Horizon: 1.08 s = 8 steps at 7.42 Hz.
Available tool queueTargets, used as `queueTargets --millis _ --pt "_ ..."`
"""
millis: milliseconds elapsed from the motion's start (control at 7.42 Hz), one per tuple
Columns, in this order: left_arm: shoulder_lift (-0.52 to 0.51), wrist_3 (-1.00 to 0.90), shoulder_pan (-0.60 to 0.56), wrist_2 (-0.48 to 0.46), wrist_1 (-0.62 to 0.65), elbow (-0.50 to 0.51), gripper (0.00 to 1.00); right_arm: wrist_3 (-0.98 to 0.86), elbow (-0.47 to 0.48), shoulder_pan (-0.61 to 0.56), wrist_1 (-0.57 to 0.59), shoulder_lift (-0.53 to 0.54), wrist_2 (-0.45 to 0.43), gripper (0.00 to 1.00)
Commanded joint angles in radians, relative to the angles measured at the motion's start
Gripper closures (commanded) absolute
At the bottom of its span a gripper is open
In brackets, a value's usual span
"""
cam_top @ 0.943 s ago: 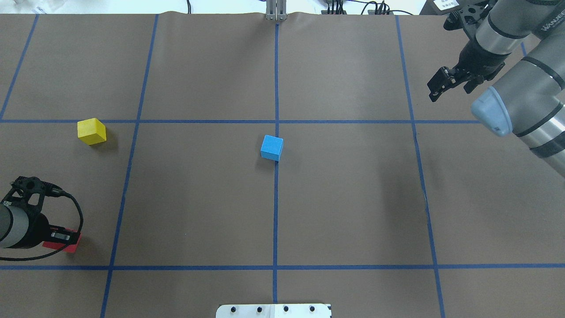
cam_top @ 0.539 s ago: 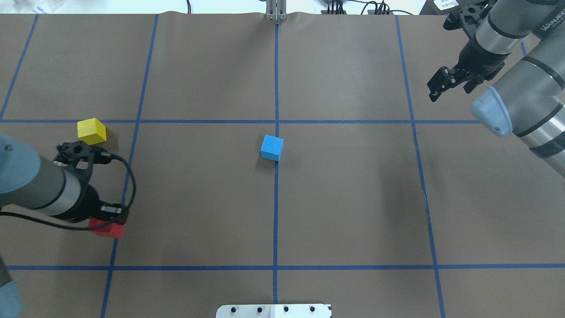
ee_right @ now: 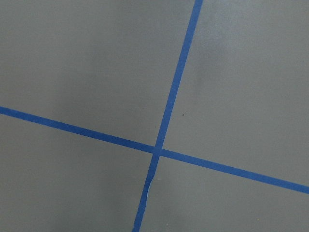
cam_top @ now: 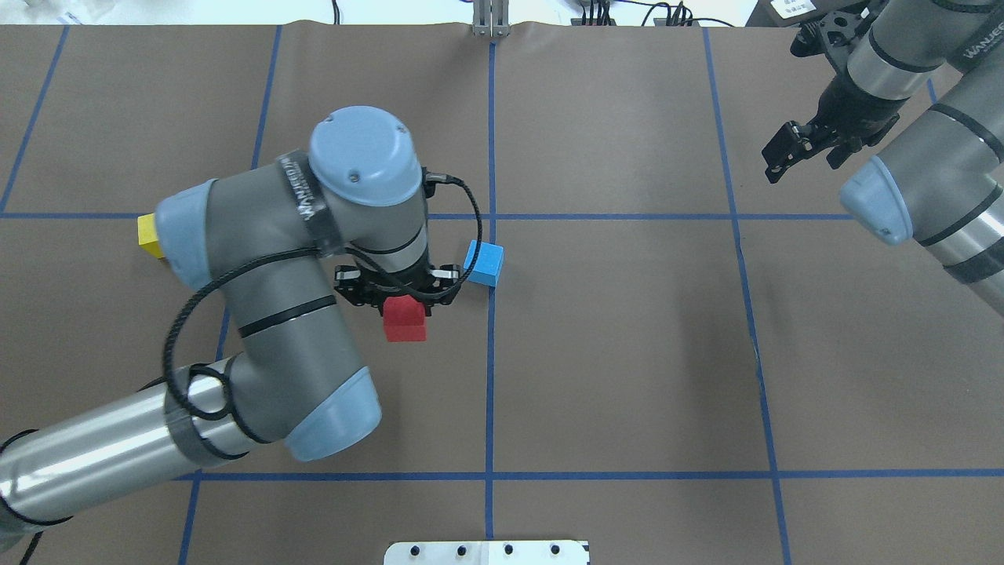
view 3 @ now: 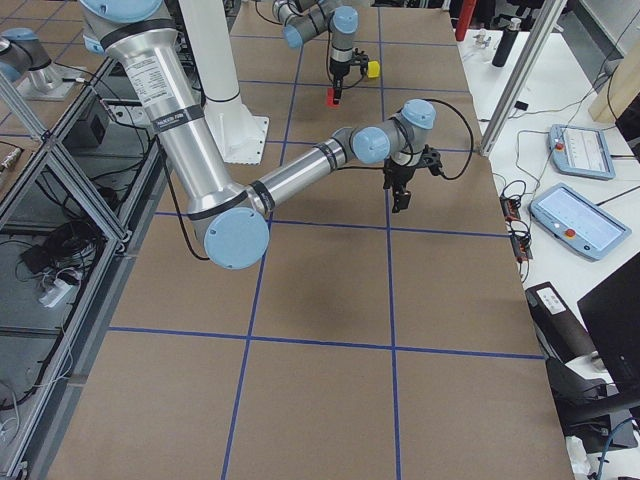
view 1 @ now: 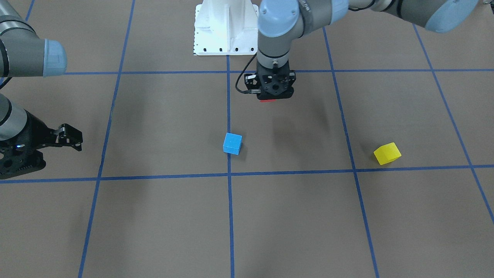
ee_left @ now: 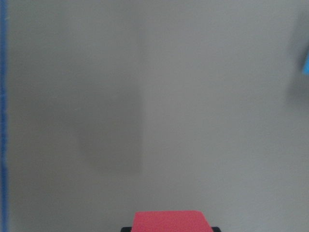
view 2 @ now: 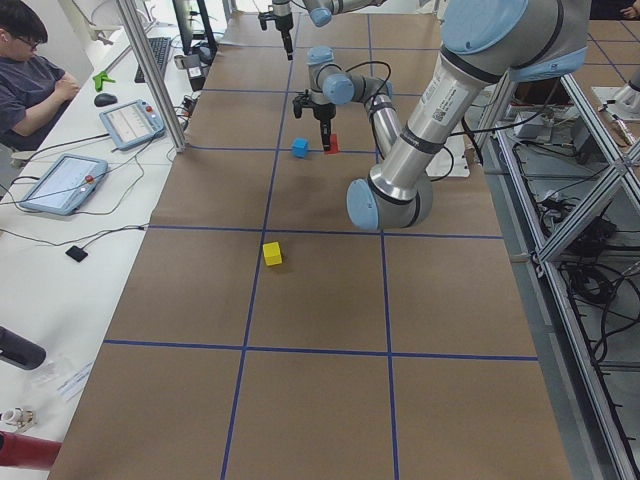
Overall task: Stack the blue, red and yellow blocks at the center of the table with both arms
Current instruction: 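Carry the red cube with the left gripper over the blue cube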
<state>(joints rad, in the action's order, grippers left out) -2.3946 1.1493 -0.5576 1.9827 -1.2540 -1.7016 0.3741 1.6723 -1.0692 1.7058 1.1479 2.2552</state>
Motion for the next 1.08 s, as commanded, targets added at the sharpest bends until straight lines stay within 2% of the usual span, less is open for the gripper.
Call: queueTargets --millis 0,270,539,943 --pt "-0.144 -0.061 0.001 -0.018 -0.051 0.179 1.0 0.0 0.0 0.0 0.0 0.003 0.0 0.01" --pt "-0.144 -0.112 -0.005 -0.042 -0.145 0.23 1.0 -0.001 0.0 0.0 0.0 0.003 0.0 0.01" --pt "-0.144 -0.208 -0.011 -0.044 -0.157 0.235 1.0 -0.001 -0.008 0.0 0.0 0.003 0.0 0.01" --pt "-0.146 -0.211 -0.037 -0.044 -0.255 0.299 1.0 -0.001 -0.009 0.002 0.0 0.001 0.0 0.01"
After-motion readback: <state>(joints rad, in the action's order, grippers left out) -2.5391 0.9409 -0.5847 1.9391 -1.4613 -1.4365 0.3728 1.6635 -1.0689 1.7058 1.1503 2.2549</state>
